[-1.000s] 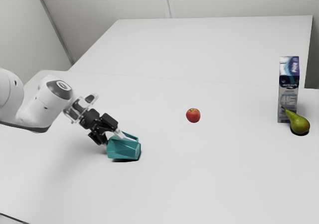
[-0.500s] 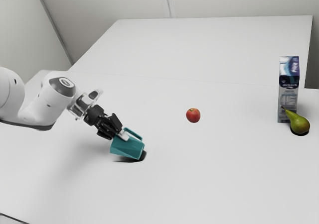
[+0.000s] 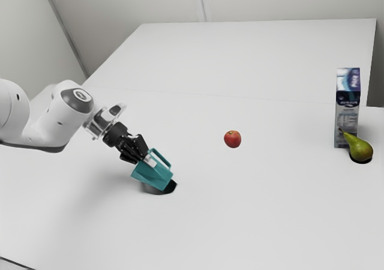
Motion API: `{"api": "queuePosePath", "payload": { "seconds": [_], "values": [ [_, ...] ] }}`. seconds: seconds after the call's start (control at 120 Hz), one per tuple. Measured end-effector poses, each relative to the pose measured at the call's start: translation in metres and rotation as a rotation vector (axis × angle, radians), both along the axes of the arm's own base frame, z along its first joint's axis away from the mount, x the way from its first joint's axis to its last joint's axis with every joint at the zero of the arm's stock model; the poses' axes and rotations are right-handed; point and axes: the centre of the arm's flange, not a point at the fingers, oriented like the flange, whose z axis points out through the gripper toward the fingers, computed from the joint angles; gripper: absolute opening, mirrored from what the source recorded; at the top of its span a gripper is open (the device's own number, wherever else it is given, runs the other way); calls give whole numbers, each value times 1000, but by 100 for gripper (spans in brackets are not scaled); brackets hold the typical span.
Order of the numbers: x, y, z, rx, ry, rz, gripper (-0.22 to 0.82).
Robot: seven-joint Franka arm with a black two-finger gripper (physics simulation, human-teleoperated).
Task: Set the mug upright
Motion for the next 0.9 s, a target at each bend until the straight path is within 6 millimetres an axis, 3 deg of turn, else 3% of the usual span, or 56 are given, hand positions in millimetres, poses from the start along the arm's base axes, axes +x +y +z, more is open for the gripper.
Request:
{"api": "queuePosePath", "payload": {
  "seconds": [0.075, 0.233, 0.4, 0.458, 0.592, 0.692, 0.783, 0.9],
  "values": [
    [0, 0, 6, 7, -7, 0, -17],
    [-1, -14, 45, 87, -75, -63, -17],
    [-2, -35, 80, 288, -176, -205, -17],
    [-1, -53, 87, 370, -214, -285, -17],
    [-1, -121, 95, 554, -317, -523, -17],
    [-4, -157, 97, 702, -380, -673, -16],
    [-3, -175, 94, 813, -421, -755, -16],
    [5, -179, 84, 903, -446, -783, -16]
  ]
}}
